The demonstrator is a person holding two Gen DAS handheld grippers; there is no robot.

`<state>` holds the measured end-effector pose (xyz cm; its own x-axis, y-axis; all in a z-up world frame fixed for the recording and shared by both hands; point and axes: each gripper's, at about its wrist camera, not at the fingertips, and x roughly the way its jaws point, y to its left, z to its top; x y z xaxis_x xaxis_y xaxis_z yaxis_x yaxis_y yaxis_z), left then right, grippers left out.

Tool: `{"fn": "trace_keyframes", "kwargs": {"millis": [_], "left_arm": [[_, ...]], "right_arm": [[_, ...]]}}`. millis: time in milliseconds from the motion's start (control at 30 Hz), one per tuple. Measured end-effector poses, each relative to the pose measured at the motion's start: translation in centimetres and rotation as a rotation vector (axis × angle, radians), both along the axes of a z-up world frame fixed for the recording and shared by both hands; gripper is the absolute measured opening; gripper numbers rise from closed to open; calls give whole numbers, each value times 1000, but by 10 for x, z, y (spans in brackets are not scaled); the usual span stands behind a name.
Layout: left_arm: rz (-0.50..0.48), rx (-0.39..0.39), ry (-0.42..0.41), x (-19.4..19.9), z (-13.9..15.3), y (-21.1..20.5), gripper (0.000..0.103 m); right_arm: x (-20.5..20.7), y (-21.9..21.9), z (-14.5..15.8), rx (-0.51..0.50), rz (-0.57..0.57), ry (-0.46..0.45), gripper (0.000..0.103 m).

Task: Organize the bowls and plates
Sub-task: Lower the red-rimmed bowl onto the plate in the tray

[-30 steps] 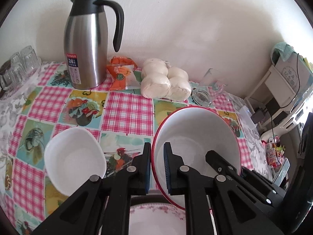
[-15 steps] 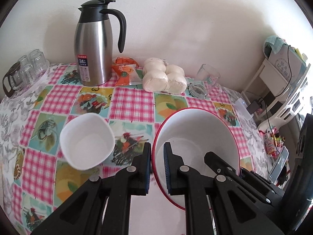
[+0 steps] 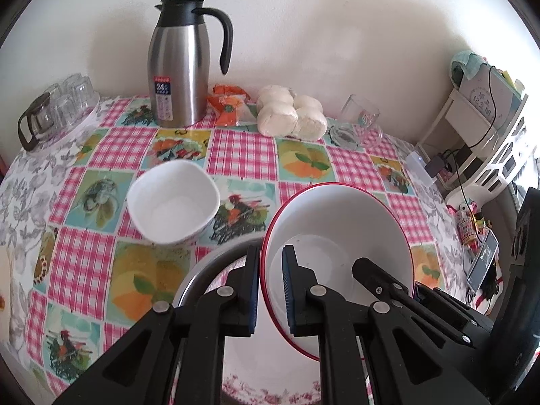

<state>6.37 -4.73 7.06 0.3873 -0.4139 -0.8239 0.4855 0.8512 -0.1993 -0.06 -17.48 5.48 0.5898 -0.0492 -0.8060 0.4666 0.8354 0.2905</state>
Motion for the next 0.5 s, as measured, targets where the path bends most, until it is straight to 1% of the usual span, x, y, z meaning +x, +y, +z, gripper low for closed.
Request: {"fn": "trace_keyframes", "kwargs": {"millis": [367, 500], "left_arm": [[3, 42, 59, -6, -17, 4, 12], [-3, 87, 101, -3, -33, -3, 13]], "right_arm": [[-9, 6, -19, 35, 8, 57, 15], [-6, 4, -32, 34, 9, 102, 15]]}}
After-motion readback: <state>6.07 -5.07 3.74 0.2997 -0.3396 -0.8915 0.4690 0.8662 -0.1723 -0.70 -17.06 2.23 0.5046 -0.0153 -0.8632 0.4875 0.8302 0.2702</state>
